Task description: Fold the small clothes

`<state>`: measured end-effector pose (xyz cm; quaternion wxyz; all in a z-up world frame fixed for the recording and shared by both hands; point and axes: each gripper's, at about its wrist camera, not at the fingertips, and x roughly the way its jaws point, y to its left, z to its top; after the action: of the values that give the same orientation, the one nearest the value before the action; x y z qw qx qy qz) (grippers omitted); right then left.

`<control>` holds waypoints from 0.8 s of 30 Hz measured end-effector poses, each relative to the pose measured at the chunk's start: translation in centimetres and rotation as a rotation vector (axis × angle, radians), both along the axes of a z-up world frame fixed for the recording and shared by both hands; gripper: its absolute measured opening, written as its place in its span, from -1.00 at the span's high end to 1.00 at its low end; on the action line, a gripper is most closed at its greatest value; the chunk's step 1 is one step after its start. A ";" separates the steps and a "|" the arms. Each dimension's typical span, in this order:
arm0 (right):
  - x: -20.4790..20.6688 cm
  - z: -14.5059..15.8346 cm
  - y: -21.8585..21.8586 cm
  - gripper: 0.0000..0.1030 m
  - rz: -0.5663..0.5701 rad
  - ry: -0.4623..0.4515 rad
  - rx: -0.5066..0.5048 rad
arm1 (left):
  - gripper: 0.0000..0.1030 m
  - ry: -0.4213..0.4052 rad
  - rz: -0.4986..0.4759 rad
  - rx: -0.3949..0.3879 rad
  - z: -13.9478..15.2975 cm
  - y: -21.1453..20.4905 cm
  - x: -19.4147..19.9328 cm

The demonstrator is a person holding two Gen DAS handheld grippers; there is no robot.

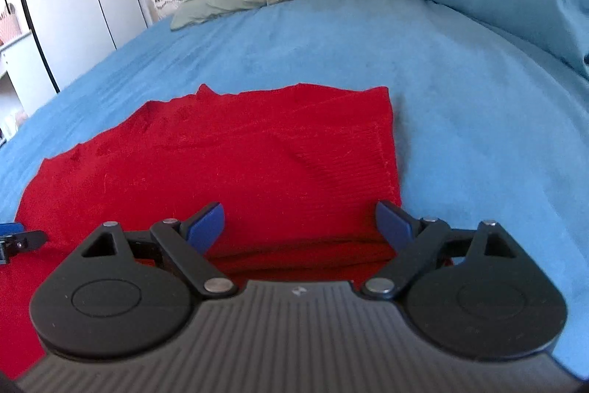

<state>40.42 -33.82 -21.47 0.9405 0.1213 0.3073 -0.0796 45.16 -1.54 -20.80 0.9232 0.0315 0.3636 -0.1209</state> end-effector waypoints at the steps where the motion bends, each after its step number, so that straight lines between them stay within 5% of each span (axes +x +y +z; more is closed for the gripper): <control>1: -0.3 0.7 0.0 -1.00 -0.004 -0.012 0.009 | -0.74 0.002 0.011 -0.005 0.6 0.0 -0.2; 6: -4.3 6.3 -0.5 -1.00 0.001 -0.129 0.060 | -0.86 -0.054 0.038 -0.033 7.0 1.0 -3.4; 10: -10.7 13.3 -0.8 -1.00 0.037 -0.183 -0.006 | -1.00 -0.074 0.064 -0.035 13.0 2.5 -8.3; 16: -21.4 19.9 -1.2 -1.00 0.074 -0.142 -0.072 | -1.00 -0.071 0.005 -0.091 18.5 5.5 -16.7; 19: -26.2 20.3 -1.3 -1.00 0.099 -0.105 -0.026 | -1.00 -0.034 -0.038 -0.101 18.9 6.9 -21.2; 24: -32.1 18.0 0.0 -1.00 0.136 0.012 -0.033 | -0.99 0.114 -0.020 -0.156 14.5 8.6 -25.8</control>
<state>8.35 -33.81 -3.49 0.9437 0.0842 0.3191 -0.0213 19.33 7.10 -6.27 0.8993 -0.0439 0.4048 -0.1598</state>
